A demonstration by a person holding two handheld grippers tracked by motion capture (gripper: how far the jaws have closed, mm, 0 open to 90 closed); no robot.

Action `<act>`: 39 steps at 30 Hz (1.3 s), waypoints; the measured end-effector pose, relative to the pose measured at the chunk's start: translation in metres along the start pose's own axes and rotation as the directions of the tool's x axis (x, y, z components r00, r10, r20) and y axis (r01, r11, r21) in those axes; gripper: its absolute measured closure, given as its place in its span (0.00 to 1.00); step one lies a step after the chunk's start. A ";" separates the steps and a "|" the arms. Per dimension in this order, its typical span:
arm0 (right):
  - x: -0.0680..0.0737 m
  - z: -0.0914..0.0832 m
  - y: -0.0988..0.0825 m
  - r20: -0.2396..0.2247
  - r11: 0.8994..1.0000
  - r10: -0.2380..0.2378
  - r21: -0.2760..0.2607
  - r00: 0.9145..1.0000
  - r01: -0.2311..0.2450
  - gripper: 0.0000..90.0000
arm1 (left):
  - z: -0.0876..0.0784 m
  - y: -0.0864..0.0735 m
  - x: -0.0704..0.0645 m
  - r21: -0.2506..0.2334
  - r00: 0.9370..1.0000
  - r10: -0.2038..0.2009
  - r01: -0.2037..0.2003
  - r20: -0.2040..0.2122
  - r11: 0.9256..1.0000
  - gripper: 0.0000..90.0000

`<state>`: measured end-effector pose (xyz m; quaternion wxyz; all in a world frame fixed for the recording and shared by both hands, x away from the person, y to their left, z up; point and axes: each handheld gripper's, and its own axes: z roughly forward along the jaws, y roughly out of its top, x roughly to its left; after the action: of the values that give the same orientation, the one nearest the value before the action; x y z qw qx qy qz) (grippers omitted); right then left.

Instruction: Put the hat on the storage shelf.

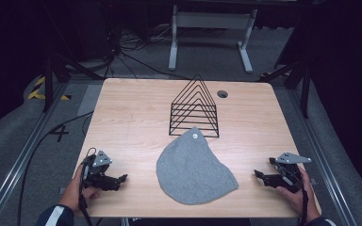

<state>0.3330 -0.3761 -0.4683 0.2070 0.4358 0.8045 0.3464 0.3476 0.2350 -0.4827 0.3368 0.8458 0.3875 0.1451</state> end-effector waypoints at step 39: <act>0.086 0.083 0.125 -0.326 0.930 -0.363 -0.064 0.873 0.362 0.90 | 0.060 0.095 -0.170 -0.153 0.843 0.444 -0.417 0.305 0.896 0.48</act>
<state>0.4094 -0.2250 -0.4350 0.1301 0.2127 0.8948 0.3702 0.3189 0.0347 -0.4587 0.3896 0.9090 0.1193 0.0880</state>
